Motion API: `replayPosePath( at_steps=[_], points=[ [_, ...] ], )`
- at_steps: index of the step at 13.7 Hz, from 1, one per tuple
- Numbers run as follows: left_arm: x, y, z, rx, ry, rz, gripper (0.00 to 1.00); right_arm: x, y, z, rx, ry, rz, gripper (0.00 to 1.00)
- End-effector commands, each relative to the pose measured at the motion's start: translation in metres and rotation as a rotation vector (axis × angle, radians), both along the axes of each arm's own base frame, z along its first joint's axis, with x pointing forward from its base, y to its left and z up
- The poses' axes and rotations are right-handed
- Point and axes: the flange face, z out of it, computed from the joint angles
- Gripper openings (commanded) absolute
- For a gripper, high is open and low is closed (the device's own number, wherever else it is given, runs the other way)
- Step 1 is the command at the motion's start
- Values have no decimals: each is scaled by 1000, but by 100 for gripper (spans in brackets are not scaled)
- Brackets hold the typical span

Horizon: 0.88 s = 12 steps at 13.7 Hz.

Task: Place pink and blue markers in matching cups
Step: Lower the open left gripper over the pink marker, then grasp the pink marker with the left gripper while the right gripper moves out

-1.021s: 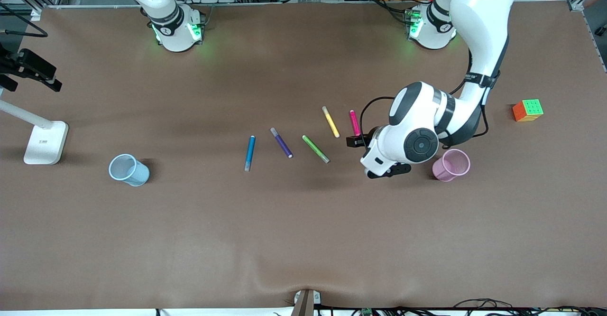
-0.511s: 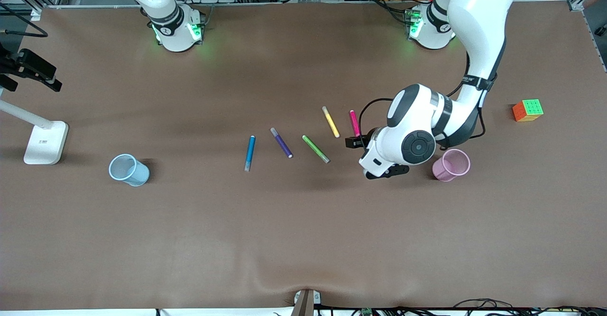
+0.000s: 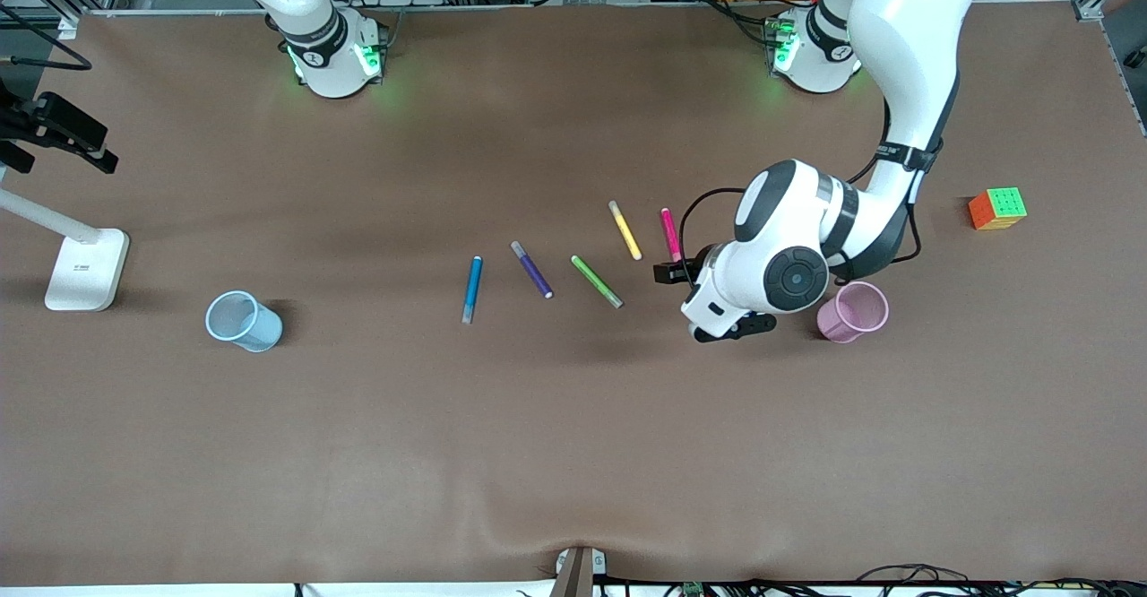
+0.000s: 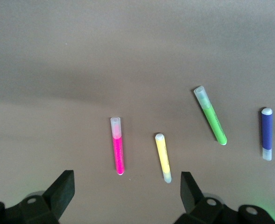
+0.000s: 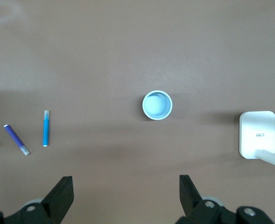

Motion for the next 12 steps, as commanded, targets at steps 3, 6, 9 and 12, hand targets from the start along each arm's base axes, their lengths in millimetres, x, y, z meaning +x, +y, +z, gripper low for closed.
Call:
replayPosePath(
  at_steps=[3, 6, 9, 12],
  points=[
    [-20, -6, -42, 29, 76, -5, 100, 12, 59, 2, 1, -64, 100, 100],
    [-35, -11, -74, 53, 101, -18, 90, 31, 93, -24, 1, -53, 159, 100],
    [-53, -6, -108, 49, 57, 0, 80, 42, 114, -55, -3, 6, 193, 100],
    [-56, -4, -122, 52, 64, 1, 62, 49, 127, -99, -8, 115, 241, 100]
  ],
)
